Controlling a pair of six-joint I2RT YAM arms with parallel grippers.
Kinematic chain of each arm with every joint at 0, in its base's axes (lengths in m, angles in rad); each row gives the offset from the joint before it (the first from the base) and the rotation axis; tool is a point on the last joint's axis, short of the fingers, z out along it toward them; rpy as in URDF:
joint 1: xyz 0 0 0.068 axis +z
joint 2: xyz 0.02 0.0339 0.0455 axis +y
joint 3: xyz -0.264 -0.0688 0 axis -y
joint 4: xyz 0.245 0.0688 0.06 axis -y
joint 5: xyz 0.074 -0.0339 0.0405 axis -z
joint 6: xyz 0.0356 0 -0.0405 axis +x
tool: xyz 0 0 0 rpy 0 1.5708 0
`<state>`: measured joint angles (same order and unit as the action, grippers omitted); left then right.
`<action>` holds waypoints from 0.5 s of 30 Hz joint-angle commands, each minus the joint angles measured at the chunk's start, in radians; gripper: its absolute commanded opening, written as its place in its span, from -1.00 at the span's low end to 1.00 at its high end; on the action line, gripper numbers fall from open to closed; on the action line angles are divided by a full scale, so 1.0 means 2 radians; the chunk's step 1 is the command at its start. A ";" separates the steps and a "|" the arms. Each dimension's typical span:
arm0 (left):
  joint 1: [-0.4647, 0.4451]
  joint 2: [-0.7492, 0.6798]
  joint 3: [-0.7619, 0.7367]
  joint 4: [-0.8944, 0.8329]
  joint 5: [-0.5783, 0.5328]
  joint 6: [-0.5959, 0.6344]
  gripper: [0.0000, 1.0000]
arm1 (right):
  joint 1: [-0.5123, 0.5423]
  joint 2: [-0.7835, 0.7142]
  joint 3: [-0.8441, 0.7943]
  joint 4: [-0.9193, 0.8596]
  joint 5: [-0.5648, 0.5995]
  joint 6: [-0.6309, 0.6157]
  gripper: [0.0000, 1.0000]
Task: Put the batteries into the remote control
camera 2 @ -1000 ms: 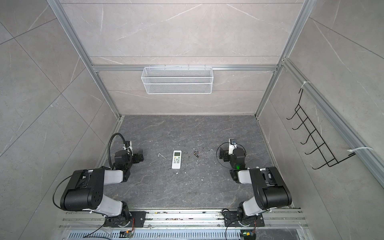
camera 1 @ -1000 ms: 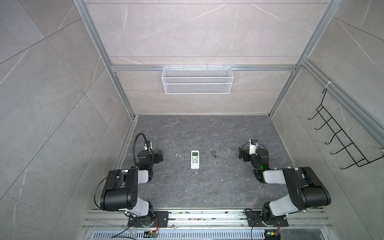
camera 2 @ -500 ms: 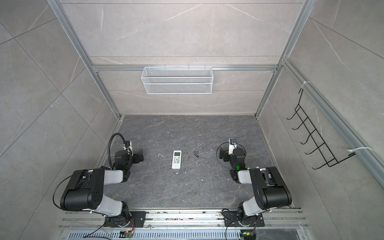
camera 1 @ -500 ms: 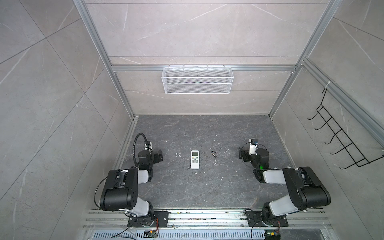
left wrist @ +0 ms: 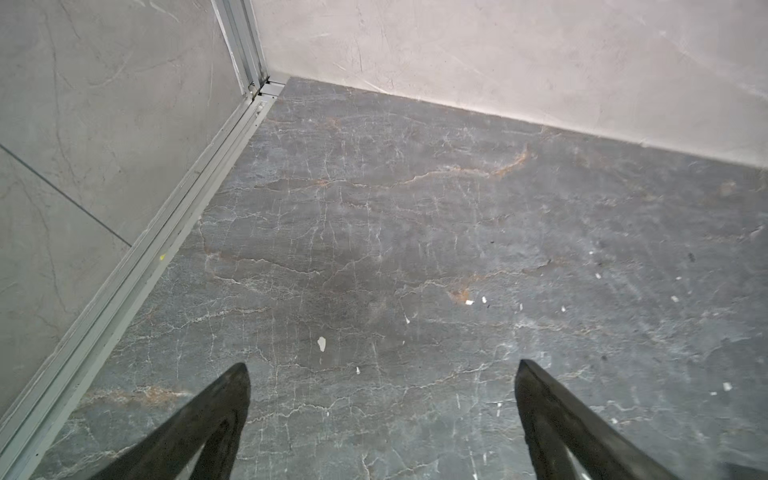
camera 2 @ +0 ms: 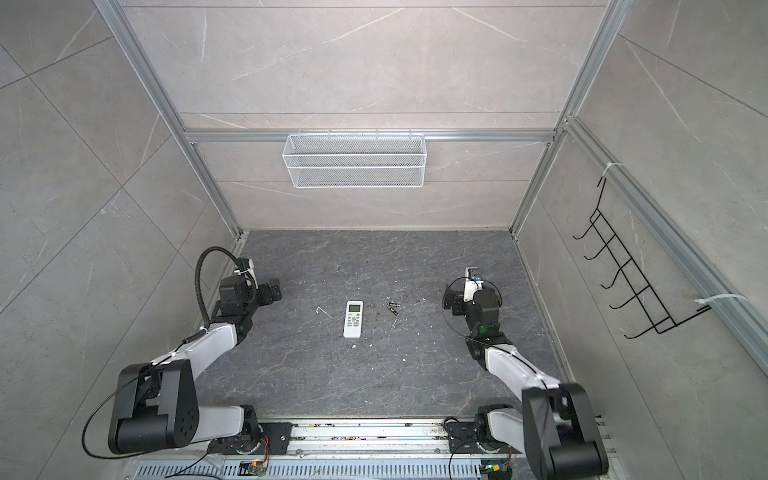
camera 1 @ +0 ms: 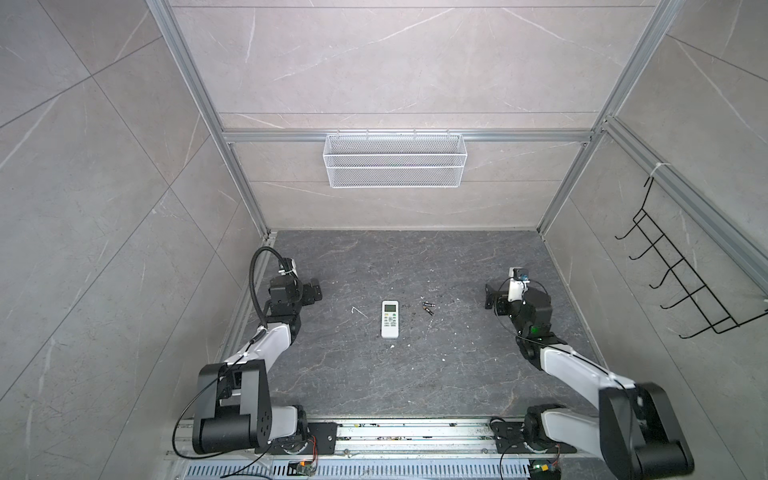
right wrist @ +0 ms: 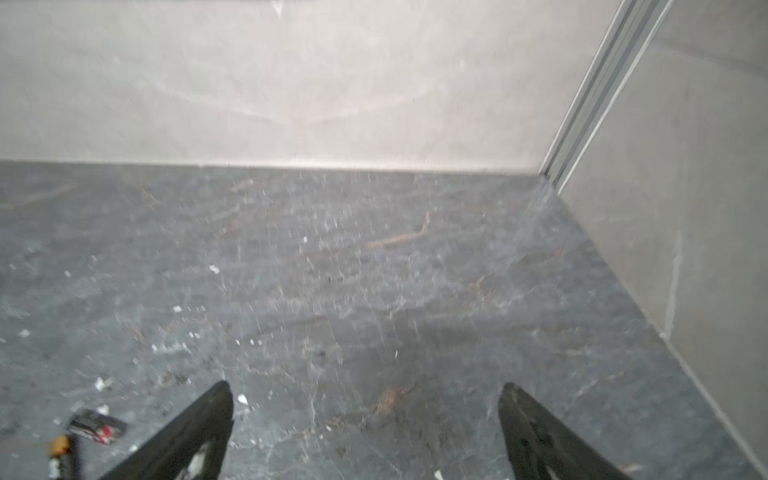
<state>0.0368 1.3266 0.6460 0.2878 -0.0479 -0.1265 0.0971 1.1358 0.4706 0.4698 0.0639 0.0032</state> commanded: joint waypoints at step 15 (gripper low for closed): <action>-0.012 -0.172 -0.008 -0.169 0.183 -0.142 0.99 | 0.002 0.008 0.229 -0.388 0.077 0.253 0.98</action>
<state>0.0147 1.0618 0.6659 -0.0681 0.2291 -0.3771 0.0990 1.1580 0.9440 -0.1967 0.1982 0.4355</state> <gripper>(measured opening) 0.999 0.988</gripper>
